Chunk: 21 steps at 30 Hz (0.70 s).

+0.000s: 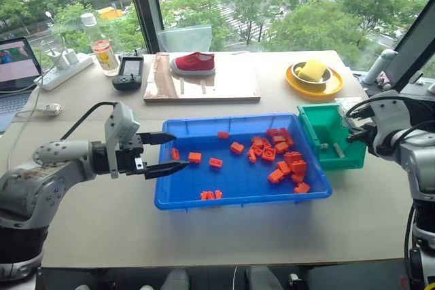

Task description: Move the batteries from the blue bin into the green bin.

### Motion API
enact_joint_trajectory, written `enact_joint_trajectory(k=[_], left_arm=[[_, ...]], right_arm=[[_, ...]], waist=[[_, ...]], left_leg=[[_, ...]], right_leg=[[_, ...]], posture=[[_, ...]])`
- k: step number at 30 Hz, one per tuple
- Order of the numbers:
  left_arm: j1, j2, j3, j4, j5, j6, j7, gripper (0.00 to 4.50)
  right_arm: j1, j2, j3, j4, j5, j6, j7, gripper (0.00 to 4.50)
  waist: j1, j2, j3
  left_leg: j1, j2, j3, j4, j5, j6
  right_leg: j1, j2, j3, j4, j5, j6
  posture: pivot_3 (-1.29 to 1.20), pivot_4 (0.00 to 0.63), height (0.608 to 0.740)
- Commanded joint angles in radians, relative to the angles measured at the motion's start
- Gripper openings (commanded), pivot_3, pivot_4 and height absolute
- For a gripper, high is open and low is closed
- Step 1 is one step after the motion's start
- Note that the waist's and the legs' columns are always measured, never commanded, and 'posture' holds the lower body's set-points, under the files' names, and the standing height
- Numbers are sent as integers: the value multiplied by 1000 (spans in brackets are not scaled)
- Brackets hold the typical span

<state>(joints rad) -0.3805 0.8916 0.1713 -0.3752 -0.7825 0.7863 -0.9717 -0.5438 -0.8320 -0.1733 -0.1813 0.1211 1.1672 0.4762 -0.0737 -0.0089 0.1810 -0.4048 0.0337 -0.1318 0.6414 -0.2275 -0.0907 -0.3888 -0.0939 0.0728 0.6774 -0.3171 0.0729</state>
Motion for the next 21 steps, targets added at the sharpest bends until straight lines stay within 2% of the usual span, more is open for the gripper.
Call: enact_joint_trajectory(k=[1,2,4,5,8,15,21], left_arm=[[-15,0,-1,3,5,-16,-9,4500],[-16,-1,-1,3,6,-16,-11,4500],[-17,-1,-2,4,6,-16,-12,4500],[-18,-2,-3,4,7,-16,-12,4500],[-19,-3,-4,5,8,-16,-12,4500],[-23,-6,-7,7,11,-17,-15,4500],[-27,-9,-12,9,17,-21,-18,4500]], right_arm=[[-9,-10,-29,-41,9,8,-11,237],[-9,-11,-31,-39,9,6,-14,237],[-8,-15,-33,-36,11,2,-16,1244],[-6,-18,-32,-34,11,-2,-16,1425],[-14,-24,-42,-27,5,-17,-27,2454],[-54,-1,-66,-41,28,-22,-38,2454],[-85,36,-53,-121,96,-82,17,2454]], waist=[[3,0,0],[3,0,0],[3,0,0],[4,0,0],[4,0,0],[3,0,0],[2,0,0]], left_leg=[[0,0,0,0,0,0],[0,0,0,0,0,0],[0,0,0,0,0,0],[0,0,0,0,0,0],[0,0,0,0,0,0],[0,0,0,0,0,0],[0,0,0,0,0,0]], right_leg=[[0,0,0,0,0,0],[0,0,0,0,0,0],[0,0,0,0,0,0],[0,0,0,0,0,0],[0,0,0,-1,0,0],[0,0,0,0,0,0],[0,0,0,0,0,0]], posture=[[0,150,740],[0,150,740],[0,150,740],[0,150,740],[0,150,740],[0,150,740],[0,150,740]])
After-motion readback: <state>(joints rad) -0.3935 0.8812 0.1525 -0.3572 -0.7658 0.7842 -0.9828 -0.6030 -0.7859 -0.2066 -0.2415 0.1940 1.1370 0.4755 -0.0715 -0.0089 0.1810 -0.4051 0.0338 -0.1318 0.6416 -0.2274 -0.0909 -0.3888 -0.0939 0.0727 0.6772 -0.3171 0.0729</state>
